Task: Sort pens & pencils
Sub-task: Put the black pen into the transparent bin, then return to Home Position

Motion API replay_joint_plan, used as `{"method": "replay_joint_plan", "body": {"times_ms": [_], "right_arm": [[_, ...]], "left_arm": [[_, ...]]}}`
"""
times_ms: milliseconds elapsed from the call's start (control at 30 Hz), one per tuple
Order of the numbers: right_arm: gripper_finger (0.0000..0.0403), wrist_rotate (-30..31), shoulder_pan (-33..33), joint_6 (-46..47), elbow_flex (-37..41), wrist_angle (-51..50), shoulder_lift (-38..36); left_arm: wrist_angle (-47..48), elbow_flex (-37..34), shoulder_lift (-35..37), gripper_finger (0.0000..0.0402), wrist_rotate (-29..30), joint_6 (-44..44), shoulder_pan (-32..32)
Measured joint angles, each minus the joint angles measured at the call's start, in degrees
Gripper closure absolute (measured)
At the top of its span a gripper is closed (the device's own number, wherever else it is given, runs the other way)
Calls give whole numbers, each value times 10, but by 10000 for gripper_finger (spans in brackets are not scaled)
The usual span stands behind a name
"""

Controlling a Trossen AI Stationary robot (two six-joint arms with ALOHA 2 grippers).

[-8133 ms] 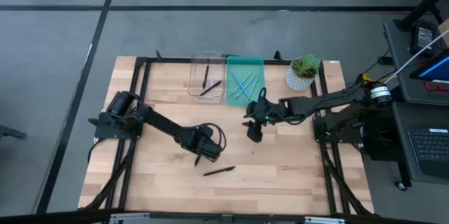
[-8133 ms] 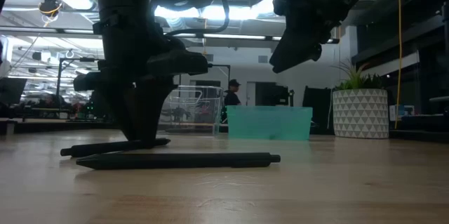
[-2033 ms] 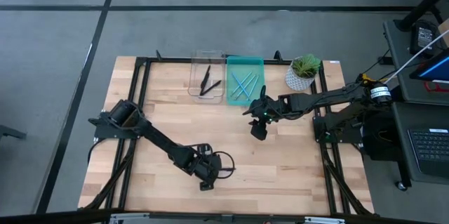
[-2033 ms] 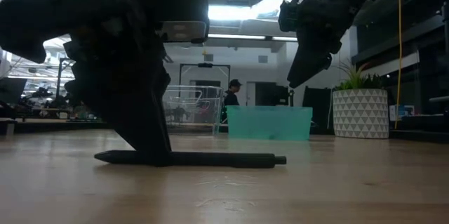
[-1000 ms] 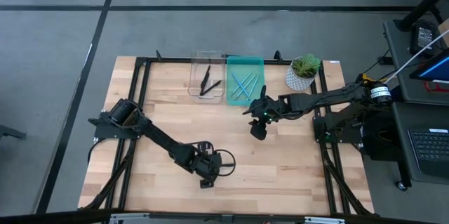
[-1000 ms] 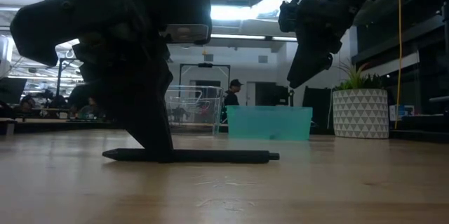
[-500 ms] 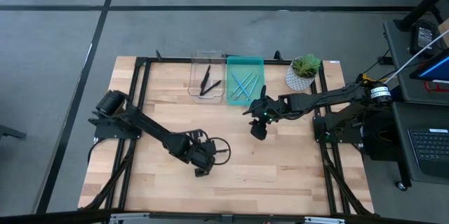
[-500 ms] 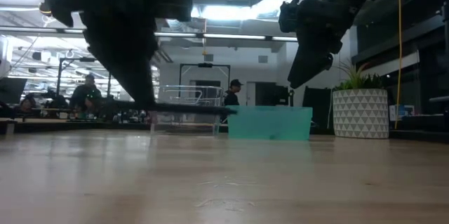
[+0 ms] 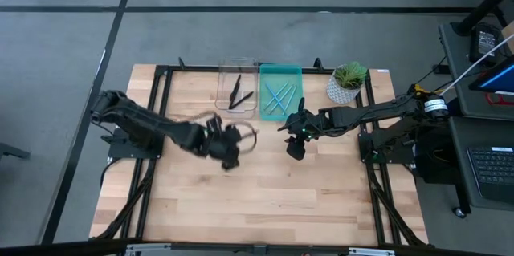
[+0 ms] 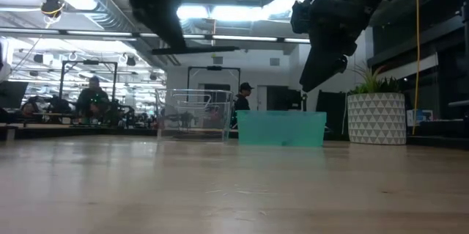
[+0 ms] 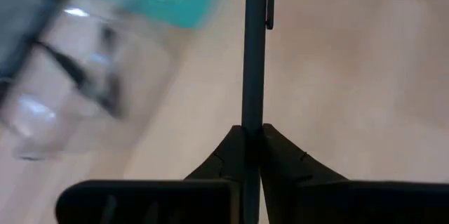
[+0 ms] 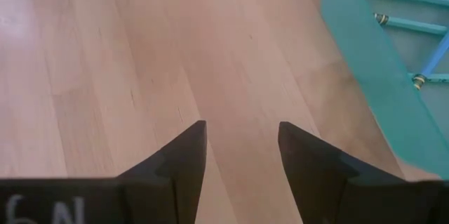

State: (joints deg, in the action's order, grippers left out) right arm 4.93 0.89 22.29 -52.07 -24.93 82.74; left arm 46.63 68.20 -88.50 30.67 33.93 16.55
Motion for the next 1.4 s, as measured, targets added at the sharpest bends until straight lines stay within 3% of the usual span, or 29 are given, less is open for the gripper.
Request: {"method": "replay_joint_plan", "body": {"times_ms": [333, 533, 733, 900, 1400], "right_arm": [[223, 0, 0, -1, 0, 5, 0], [223, 0, 0, -2, 0, 6, 0], [223, 0, 0, -2, 0, 9, 0], [223, 0, 0, -2, 0, 9, 0], [223, 0, 0, -1, 0, 10, 0]], "left_arm": [[-29, 0, 18, 385, -10, 0, -197], [-73, 1, 16, 385, -79, -29, -332], [-78, 1, -4, 385, -169, -43, -428], [-88, 1, -14, 370, -223, -63, -451], [-128, 1, -13, 298, -226, -87, -452]]}}
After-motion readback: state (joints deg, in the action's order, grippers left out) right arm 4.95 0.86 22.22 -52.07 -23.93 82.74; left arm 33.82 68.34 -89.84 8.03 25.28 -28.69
